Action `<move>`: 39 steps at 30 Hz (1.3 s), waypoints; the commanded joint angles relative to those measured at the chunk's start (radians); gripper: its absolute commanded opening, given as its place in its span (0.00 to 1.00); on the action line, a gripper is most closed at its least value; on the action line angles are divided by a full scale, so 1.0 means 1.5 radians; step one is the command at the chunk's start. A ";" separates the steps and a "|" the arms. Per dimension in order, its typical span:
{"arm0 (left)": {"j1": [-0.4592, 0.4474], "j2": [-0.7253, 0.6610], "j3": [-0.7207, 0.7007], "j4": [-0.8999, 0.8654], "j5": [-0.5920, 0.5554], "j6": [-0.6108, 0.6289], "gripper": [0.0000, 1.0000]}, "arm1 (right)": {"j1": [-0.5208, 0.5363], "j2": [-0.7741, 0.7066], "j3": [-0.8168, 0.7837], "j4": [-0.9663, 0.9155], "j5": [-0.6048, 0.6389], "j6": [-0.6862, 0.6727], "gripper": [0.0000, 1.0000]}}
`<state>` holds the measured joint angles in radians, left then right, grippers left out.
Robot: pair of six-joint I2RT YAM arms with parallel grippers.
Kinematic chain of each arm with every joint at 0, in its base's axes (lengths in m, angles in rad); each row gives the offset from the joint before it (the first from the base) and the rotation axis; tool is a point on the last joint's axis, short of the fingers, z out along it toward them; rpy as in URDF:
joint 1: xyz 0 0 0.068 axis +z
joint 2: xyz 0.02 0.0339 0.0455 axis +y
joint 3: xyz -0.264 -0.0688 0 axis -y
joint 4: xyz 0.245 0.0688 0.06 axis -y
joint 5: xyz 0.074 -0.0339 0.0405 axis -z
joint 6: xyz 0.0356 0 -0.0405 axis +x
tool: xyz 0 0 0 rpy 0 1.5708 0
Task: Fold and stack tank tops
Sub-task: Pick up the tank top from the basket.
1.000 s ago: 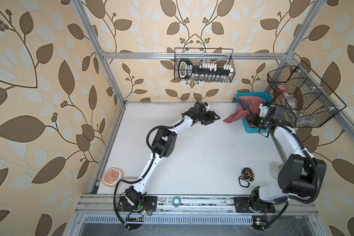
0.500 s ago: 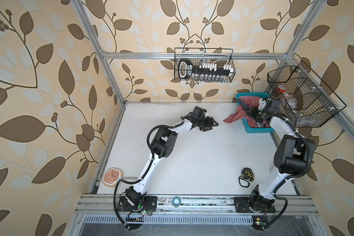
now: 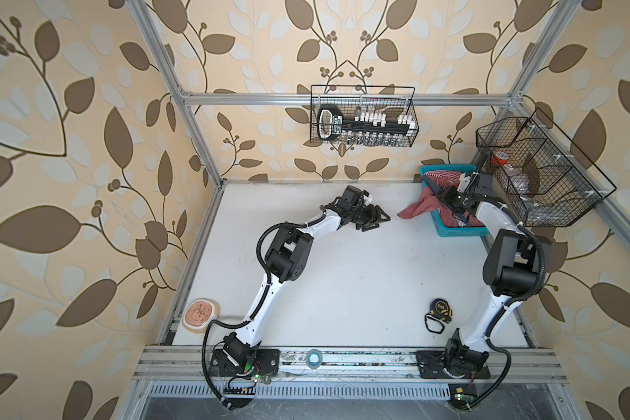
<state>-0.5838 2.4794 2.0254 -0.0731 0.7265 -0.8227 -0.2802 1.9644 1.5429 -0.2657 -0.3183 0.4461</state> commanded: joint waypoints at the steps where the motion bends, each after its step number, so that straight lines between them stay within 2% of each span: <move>1: -0.006 -0.049 -0.001 0.003 0.018 0.018 0.65 | 0.007 0.023 0.022 -0.007 -0.008 0.007 0.37; 3: -0.007 -0.050 -0.001 0.001 0.018 0.019 0.66 | 0.009 0.024 0.021 -0.006 -0.007 0.007 0.28; 4: -0.007 -0.050 -0.002 0.000 0.018 0.019 0.66 | 0.009 0.023 0.021 -0.005 -0.007 0.007 0.19; 7: -0.006 -0.052 -0.003 -0.003 0.020 0.021 0.65 | 0.010 0.018 0.023 -0.005 -0.009 0.008 0.00; 12: -0.006 -0.060 -0.010 -0.003 0.022 0.024 0.65 | 0.013 -0.031 0.023 -0.008 -0.017 0.002 0.00; 23: -0.006 -0.132 -0.062 0.029 0.013 0.018 0.65 | 0.068 -0.272 0.037 -0.028 -0.002 -0.036 0.00; 27: -0.006 -0.205 -0.110 0.052 0.004 0.014 0.65 | 0.107 -0.334 0.084 -0.061 0.010 -0.065 0.00; 33: 0.004 -0.355 -0.194 0.024 -0.049 0.062 0.65 | 0.184 -0.392 0.185 -0.086 0.016 -0.107 0.00; 39: 0.028 -0.483 -0.234 -0.076 -0.123 0.126 0.66 | 0.277 -0.364 0.333 -0.108 -0.030 -0.122 0.00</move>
<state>-0.5671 1.8629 1.6985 -0.1036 0.6231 -0.7216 0.0834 1.4036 1.9385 -0.4217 -0.3157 0.3046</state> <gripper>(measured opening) 0.653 0.049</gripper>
